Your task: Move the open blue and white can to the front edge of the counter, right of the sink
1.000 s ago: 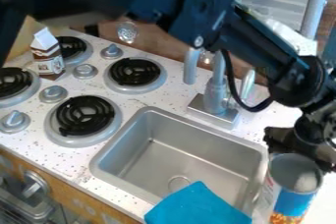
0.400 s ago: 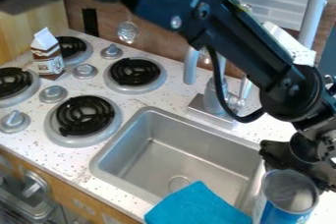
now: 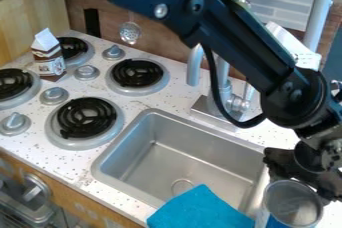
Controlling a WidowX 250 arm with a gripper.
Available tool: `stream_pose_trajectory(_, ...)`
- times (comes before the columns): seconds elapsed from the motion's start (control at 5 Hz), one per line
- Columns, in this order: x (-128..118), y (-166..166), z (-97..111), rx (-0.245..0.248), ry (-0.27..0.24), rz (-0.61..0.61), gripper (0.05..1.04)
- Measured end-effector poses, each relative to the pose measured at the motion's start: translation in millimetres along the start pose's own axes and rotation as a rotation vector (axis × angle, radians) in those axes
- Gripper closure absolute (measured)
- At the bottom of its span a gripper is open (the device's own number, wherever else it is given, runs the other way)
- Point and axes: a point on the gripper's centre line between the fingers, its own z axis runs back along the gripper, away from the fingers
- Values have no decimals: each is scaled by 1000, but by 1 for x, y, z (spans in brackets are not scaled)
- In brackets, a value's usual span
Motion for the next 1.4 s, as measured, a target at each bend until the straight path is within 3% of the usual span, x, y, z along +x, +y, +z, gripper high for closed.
stream_pose_trajectory(0.8,-8,-7,8,-9,-5,-37,136)
stream_pose_trajectory(1.2,36,-12,24,-38,-93,30,121)
stream_pose_trajectory(1.4,44,-3,41,-53,-79,62,97)
